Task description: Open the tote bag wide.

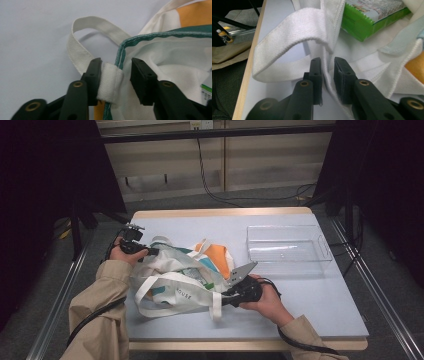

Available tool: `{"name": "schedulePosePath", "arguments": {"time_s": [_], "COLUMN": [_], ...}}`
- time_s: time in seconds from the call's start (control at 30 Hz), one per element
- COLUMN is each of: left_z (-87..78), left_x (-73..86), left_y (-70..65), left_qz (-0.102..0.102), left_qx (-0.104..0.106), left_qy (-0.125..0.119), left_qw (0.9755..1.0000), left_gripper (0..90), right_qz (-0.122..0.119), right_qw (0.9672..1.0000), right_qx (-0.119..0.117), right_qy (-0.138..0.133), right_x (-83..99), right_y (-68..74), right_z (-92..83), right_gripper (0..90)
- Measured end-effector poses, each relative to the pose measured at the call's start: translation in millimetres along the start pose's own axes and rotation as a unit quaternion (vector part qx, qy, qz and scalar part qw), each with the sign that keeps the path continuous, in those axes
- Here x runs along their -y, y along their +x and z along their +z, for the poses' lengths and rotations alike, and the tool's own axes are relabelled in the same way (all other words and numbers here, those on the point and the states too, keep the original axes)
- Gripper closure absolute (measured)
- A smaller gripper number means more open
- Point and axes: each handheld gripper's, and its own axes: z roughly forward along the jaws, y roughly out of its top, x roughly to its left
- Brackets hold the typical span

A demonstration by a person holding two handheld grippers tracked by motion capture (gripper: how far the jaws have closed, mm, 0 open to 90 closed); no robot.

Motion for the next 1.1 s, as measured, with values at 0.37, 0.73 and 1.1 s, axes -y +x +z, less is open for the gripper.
{"name": "schedulePosePath", "arguments": {"time_s": [0.37,0.73,1.1], "left_z": [-16.5,-34.9,-50.3], "left_x": [-7.2,-11.2,-10.0], "left_y": [-14.8,-29.8,-43.9], "left_qz": [-0.001,0.003,0.024], "left_qx": [0.000,-0.007,0.006], "left_qy": [-0.017,-0.023,-0.027], "left_qw": [0.9999,0.9997,0.9993], "left_gripper": [36.8,22.2,18.7], "right_qz": [0.013,0.017,0.021], "right_qw": [0.9996,0.9990,0.9986], "right_qx": [0.023,0.040,0.048], "right_qy": [-0.004,0.004,0.010], "right_x": [-9.0,-24.4,-38.3], "right_y": [3.1,4.7,6.2], "right_z": [-15.6,-35.6,-48.0], "right_gripper": [56.1,46.2,42.4]}}
